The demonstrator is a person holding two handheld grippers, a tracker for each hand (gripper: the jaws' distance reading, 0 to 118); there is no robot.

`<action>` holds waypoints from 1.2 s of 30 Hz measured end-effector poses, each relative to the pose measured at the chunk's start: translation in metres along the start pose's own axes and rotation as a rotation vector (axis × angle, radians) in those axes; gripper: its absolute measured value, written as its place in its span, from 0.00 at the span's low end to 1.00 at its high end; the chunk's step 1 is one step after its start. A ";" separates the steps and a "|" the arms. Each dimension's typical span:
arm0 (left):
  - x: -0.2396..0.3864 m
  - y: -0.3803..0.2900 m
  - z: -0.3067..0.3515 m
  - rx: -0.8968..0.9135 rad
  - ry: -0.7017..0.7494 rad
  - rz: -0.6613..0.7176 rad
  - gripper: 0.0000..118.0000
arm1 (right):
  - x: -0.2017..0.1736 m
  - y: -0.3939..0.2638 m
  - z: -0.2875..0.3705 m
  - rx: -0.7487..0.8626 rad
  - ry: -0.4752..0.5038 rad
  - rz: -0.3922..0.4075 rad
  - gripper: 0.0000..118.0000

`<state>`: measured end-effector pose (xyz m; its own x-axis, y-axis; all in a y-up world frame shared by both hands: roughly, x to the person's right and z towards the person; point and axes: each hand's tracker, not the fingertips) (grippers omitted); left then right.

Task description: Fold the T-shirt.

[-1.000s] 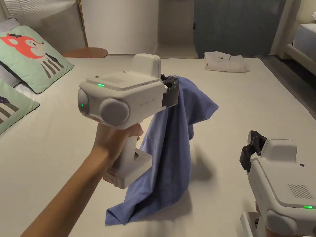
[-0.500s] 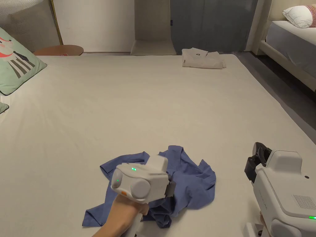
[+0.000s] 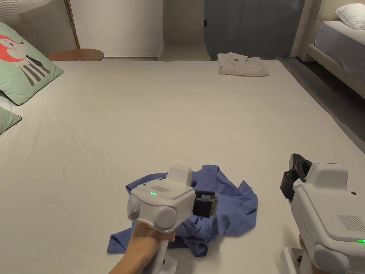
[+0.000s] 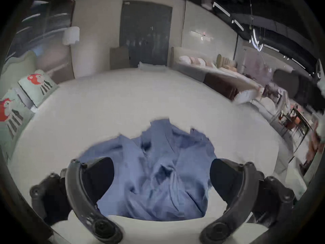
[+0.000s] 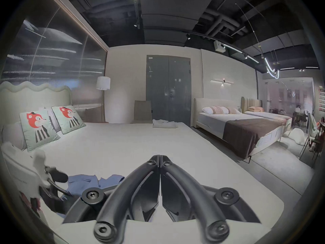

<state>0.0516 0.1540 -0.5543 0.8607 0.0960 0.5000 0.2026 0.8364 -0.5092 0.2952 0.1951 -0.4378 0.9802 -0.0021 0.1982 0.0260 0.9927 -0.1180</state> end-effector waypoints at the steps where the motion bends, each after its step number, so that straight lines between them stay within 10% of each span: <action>1: -0.005 0.006 0.012 0.045 0.023 -0.001 0.92 | -0.003 0.003 0.001 0.007 0.007 0.001 0.00; 17: -0.089 0.002 0.114 0.526 0.457 0.023 0.89 | -0.027 0.021 -0.002 0.079 0.078 0.008 0.00; 19: -0.095 -0.002 0.119 0.551 0.457 -0.010 0.55 | -0.027 0.021 -0.002 0.082 0.082 0.015 0.00; 21: -0.098 -0.001 0.118 0.534 0.488 -0.029 0.01 | -0.027 0.021 -0.002 0.084 0.085 0.018 0.00; 36: -0.116 -0.025 0.073 0.036 0.320 0.232 0.00 | -0.026 0.015 -0.005 0.064 0.085 -0.001 0.00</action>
<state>-0.0876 0.1615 -0.5480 0.9849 0.1167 0.1282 -0.0263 0.8314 -0.5550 0.2712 0.2092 -0.4499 0.9933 -0.0110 0.1147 0.0175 0.9983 -0.0553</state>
